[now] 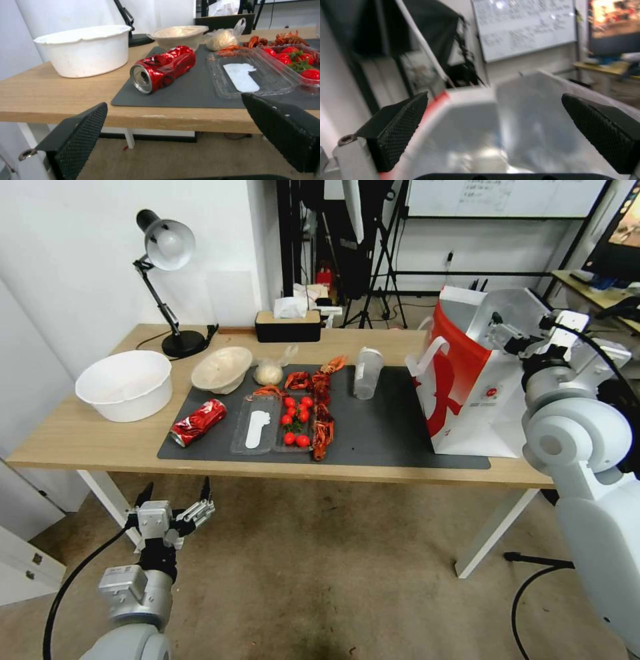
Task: Pick up the trash from the table and place it into the takeout bag.
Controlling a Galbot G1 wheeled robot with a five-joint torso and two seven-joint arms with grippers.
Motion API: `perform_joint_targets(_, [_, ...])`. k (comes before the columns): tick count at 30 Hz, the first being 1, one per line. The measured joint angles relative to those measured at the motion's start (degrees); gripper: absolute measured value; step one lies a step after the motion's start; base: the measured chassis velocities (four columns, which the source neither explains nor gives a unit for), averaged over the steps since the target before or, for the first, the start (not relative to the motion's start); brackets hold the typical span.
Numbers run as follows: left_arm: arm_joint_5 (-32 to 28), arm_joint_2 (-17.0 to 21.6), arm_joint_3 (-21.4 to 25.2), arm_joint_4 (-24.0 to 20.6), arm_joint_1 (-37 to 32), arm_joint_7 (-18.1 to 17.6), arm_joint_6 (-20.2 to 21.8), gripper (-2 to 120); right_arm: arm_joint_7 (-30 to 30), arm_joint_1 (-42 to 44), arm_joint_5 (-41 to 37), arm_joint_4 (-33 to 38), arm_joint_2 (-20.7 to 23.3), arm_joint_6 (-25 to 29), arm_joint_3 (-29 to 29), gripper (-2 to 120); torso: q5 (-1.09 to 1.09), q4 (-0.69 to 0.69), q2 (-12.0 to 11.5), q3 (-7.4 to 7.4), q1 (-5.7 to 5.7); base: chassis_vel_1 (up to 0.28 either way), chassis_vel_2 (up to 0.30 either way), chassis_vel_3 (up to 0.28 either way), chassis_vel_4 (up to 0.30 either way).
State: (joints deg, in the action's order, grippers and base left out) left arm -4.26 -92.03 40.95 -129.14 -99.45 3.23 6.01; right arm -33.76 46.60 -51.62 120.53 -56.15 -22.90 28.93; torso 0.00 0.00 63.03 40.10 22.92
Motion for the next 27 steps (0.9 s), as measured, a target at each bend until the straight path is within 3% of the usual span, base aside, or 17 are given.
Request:
perform_joint_targets(5, [0.0,0.0,0.0,0.0,0.0,0.0,0.0,100,4.0,0.7,-0.7,2.4,0.6,4.0,0.5,100,0.00,0.00,0.0,0.00,0.00,0.000,0.000,0.000,0.000])
perform_joint_targets(9, [0.0,0.0,0.0,0.1,0.0,0.1,-0.1,100,10.9,4.3,-0.8,6.5,2.0,9.0,1.6,100,-0.01,0.00,0.0,0.00,0.00,0.000,0.000,0.000,0.000])
perform_joint_targets(14, [-0.2,0.0,0.0,0.2,0.2,0.2,-0.1,100,18.7,12.1,0.8,11.9,3.0,13.6,1.7,100,0.00,-0.01,0.0,0.00,-0.01,0.000,0.000,0.000,0.000])
perform_joint_targets(17, [-0.3,0.1,-0.1,0.4,0.3,0.2,-0.1,100,22.8,19.6,5.7,14.6,3.0,16.2,1.0,100,0.00,-0.02,0.0,0.00,0.00,0.000,0.000,0.000,0.000])
perform_joint_targets(27, [-0.6,1.1,-0.4,0.8,0.8,0.3,-0.1,100,24.8,30.9,18.3,15.3,0.4,21.0,-1.8,100,-0.01,0.00,0.0,0.00,0.00,0.000,0.000,0.000,0.000])
